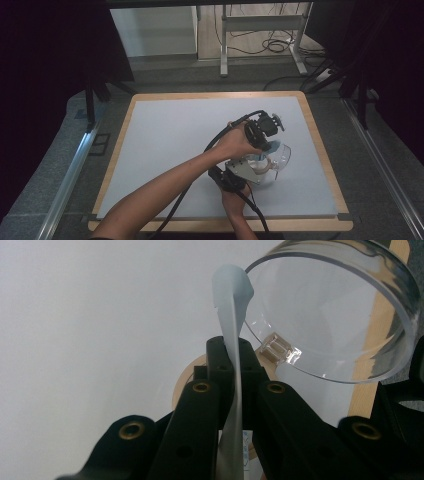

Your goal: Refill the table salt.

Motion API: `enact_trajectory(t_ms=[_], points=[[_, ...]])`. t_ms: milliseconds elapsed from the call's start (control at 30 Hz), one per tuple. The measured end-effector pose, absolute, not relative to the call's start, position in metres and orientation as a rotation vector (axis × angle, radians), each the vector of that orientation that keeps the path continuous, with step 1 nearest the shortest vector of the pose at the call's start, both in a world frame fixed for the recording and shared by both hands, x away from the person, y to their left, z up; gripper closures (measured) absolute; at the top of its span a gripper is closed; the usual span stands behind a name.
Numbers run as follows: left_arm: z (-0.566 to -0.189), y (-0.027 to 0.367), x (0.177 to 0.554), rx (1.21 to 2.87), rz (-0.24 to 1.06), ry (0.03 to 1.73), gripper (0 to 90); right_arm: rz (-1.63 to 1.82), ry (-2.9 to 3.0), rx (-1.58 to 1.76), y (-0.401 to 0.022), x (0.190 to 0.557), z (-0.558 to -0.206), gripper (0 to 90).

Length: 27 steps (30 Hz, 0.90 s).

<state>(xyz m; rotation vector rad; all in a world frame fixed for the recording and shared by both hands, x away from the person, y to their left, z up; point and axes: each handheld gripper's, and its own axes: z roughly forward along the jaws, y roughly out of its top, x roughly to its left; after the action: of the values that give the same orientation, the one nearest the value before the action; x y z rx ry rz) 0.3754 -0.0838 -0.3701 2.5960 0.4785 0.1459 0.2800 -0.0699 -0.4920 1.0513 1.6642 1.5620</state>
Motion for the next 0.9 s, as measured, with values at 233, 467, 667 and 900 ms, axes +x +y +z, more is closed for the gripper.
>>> enact_trajectory(t_ms=[233,467,667,900], points=[[-0.3707,-0.0847,0.3754,2.601,0.147,0.477,89.7,1.565,1.660,1.049,-0.0706,0.2802,-0.4927,45.7],[-0.3716,-0.0851,0.3755,2.601,0.145,0.482,89.7,1.576,1.657,1.060,-0.0700,0.2798,-0.4934,45.7],[-0.3719,-0.0854,0.3754,2.604,0.150,0.481,89.7,1.575,1.657,1.061,-0.0702,0.2800,-0.4935,45.7],[-0.3729,-0.0857,0.3755,2.603,0.146,0.481,89.7,1.570,1.659,1.059,-0.0705,0.2802,-0.4944,45.7]])
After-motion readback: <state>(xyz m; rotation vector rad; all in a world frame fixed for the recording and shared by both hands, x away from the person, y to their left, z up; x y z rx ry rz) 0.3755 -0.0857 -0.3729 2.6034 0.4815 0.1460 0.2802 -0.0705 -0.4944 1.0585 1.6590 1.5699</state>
